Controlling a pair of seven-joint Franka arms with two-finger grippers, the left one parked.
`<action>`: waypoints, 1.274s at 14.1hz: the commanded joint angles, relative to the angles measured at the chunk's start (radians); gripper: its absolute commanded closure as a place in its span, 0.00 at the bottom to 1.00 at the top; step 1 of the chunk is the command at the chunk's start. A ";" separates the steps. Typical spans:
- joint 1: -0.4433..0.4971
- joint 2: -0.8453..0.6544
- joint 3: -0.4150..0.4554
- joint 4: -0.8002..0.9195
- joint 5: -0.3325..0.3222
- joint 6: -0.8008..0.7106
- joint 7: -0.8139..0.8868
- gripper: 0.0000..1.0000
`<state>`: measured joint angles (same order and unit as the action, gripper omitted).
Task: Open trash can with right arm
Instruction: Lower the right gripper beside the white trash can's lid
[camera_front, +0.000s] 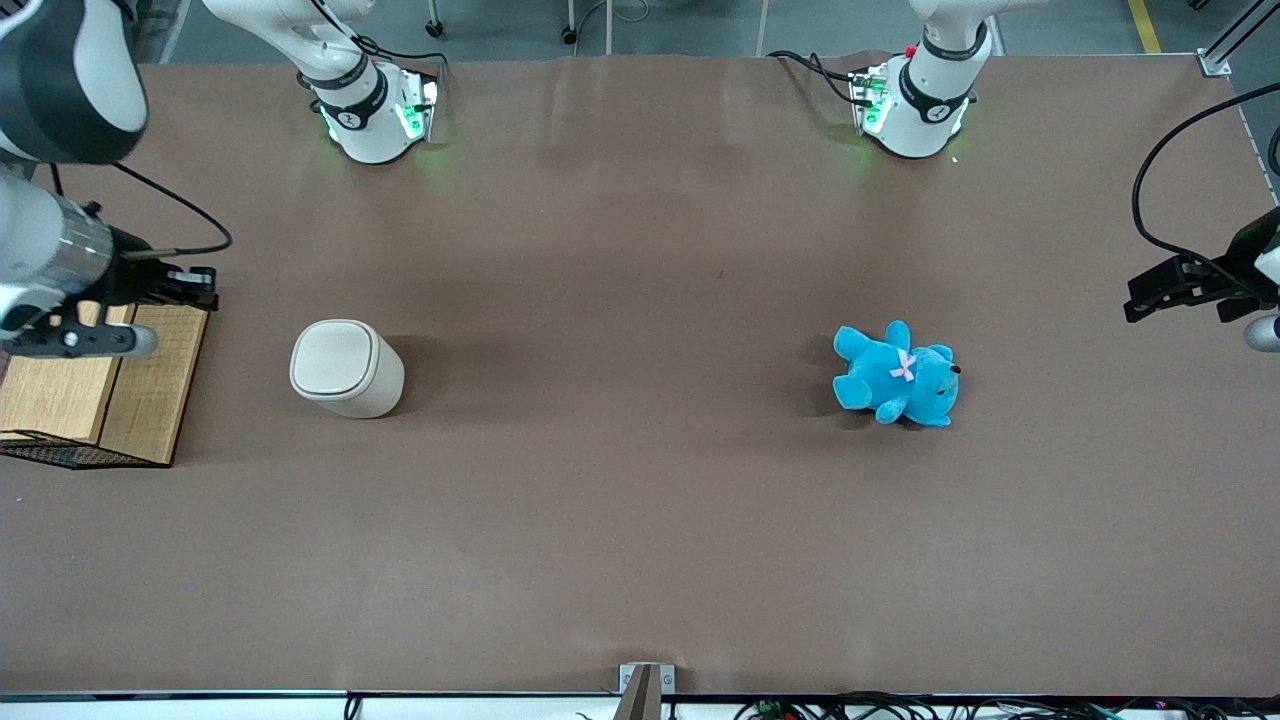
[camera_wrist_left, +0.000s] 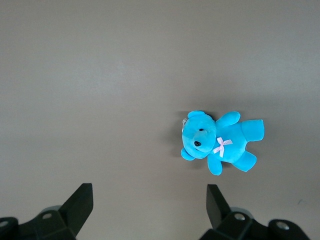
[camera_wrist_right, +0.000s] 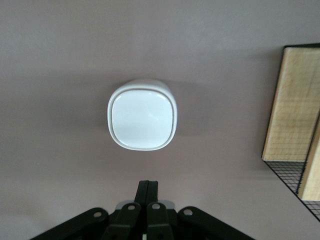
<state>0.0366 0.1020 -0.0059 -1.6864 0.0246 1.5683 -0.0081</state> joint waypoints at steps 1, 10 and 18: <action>0.026 0.022 0.001 -0.045 0.008 0.016 -0.007 0.98; 0.083 0.189 0.001 -0.055 0.009 0.113 -0.004 0.98; 0.108 0.266 0.001 -0.056 0.009 0.159 -0.001 0.99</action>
<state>0.1421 0.3634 -0.0028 -1.7323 0.0250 1.7169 -0.0082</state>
